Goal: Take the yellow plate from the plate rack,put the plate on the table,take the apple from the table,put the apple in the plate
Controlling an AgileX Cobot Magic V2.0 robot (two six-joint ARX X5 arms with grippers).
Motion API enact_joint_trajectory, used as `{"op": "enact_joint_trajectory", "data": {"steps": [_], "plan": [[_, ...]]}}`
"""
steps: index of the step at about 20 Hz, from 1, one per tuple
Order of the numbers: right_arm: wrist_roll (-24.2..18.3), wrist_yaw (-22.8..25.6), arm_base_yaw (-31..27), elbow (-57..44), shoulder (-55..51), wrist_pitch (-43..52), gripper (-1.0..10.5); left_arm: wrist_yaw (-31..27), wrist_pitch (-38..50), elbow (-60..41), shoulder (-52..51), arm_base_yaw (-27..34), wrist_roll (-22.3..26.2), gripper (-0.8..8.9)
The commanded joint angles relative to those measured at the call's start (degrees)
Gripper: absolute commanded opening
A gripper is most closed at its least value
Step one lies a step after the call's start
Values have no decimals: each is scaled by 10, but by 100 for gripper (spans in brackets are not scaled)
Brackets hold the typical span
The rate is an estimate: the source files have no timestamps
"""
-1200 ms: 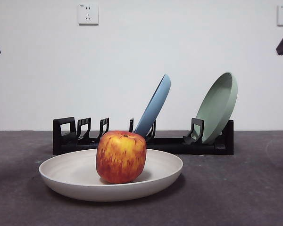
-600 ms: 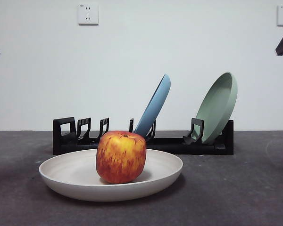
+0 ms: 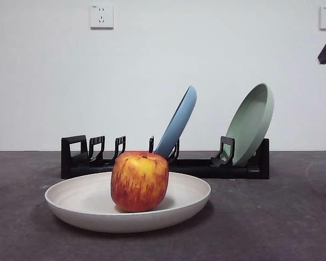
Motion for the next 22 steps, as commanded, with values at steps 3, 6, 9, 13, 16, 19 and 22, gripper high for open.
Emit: {"op": "enact_joint_trajectory", "data": {"steps": [3,6,9,13,16,19,22], "plan": [[5,2,0,-3,-1,4,1,29,68,-100,-60,32,28,-3],[5,2,0,-3,0,4,1,29,76,-162,-105,52,25,-3],[5,2,0,-3,-1,4,1,31,74,-200,-136,65,12,-3],[5,2,0,-3,0,4,1,28,41,-214,-155,73,4,-3],[5,2,0,-3,-1,4,1,29,30,-214,-155,73,-4,-3],[5,2,0,-3,0,4,1,28,32,-214,-155,73,-9,-3],[5,2,0,-3,-1,4,1,28,32,-214,-155,73,-9,-3]]}}
